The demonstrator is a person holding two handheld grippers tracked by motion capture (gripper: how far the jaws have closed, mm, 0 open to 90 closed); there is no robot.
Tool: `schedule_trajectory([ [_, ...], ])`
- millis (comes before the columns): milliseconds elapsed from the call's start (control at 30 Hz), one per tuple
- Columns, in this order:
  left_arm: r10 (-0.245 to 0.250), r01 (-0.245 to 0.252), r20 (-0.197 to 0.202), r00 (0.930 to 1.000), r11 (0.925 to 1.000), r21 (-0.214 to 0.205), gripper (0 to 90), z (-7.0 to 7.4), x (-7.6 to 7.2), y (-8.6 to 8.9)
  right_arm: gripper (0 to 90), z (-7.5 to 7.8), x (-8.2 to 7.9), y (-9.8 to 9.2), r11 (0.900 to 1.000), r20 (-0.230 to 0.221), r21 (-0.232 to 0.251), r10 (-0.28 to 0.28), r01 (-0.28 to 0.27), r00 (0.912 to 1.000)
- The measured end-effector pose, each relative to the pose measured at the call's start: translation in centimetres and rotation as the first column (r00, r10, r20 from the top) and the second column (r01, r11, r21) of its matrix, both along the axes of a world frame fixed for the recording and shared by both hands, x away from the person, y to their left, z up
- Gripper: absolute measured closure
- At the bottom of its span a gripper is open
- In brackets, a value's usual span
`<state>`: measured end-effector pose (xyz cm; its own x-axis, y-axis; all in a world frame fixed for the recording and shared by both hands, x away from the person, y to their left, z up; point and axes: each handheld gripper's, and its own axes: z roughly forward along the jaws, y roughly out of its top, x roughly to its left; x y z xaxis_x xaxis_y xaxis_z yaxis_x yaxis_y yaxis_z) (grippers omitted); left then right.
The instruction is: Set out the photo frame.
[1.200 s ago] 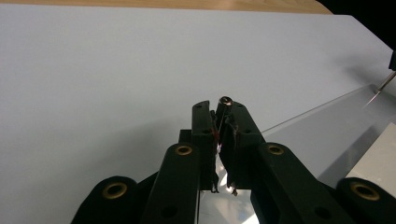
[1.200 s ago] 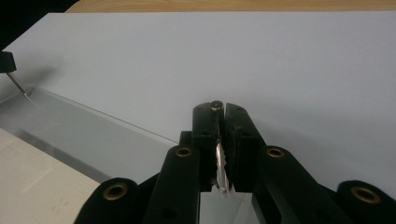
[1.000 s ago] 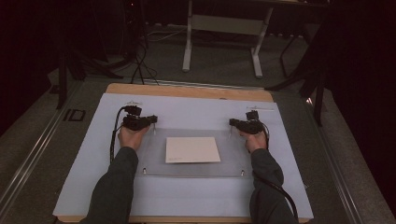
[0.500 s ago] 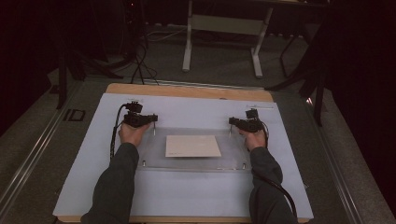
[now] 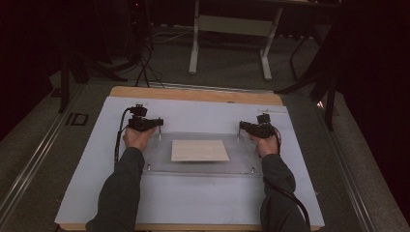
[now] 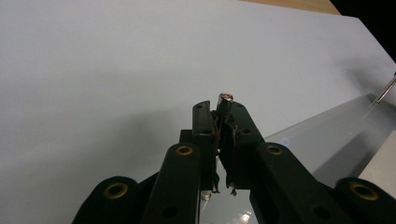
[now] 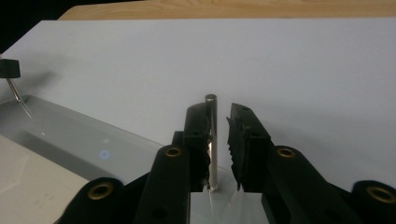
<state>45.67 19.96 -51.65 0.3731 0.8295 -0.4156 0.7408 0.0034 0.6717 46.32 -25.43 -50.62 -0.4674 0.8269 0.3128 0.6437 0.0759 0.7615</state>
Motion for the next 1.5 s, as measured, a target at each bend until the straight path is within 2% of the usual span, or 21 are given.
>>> schedule_trajectory([
  [100, 0.002, -0.002, -0.001, 1.0000, 1.0000, 0.002, 84.3, 0.0, 0.0, 0.0, 73.5, 0.2, -0.7, -0.4, 0.9999, 0.024, -0.007, 0.010, -0.010, 0.9997],
  [467, 0.006, -0.006, -0.003, 1.0000, 1.0000, 0.000, 84.4, 0.0, 0.1, -0.1, 68.9, -0.2, -2.9, -1.1, 0.9979, 0.068, -0.054, 0.039, -0.035, 0.9969],
  [633, 0.006, -0.006, -0.004, 1.0000, 1.0000, 0.001, 84.4, 0.0, 0.1, -0.1, 66.3, 0.1, -4.3, -1.5, 0.9943, 0.097, -0.092, 0.064, -0.055, 0.9933],
  [733, 0.006, -0.006, -0.004, 1.0000, 1.0000, 0.002, 84.4, 0.0, 0.1, -0.1, 65.4, 0.2, -5.0, -1.7, 0.9930, 0.111, -0.099, 0.074, -0.063, 0.9910],
  [833, 0.002, -0.002, -0.005, 1.0000, 1.0000, 0.003, 84.5, 0.0, 0.1, -0.1, 64.1, 0.2, -5.6, -1.7, 0.9890, 0.120, -0.126, 0.092, -0.077, 0.9884],
  [900, 0.001, -0.001, -0.004, 1.0000, 1.0000, 0.006, 84.5, 0.0, 0.0, -0.1, 62.9, 0.2, -6.3, -1.8, 0.9828, 0.125, -0.162, 0.110, -0.089, 0.9861],
  [1333, 0.005, -0.005, -0.007, 1.0000, 1.0000, 0.005, 84.6, 0.0, 0.1, -0.1, 57.6, 0.7, -8.9, -3.3, 0.9690, 0.154, -0.213, 0.159, -0.125, 0.9751],
  [1367, 0.009, -0.009, -0.011, 0.9999, 0.9999, 0.004, 84.6, 0.0, 0.1, -0.1, 55.6, 0.7, -9.2, -3.5, 0.9633, 0.160, -0.235, 0.170, -0.129, 0.9724],
  [1400, 0.009, -0.009, -0.011, 0.9999, 0.9999, 0.004, 84.6, 0.0, 0.1, -0.1, 55.6, 0.7, -9.2, -3.5, 0.9633, 0.160, -0.235, 0.170, -0.129, 0.9724],
  [1500, 0.011, -0.011, -0.013, 0.9999, 0.9999, -0.001, 84.6, 0.0, 0.2, -0.1, 50.0, 0.2, -9.6, -3.8, 0.9536, 0.160, -0.264, 0.191, -0.144, 0.9684],
])
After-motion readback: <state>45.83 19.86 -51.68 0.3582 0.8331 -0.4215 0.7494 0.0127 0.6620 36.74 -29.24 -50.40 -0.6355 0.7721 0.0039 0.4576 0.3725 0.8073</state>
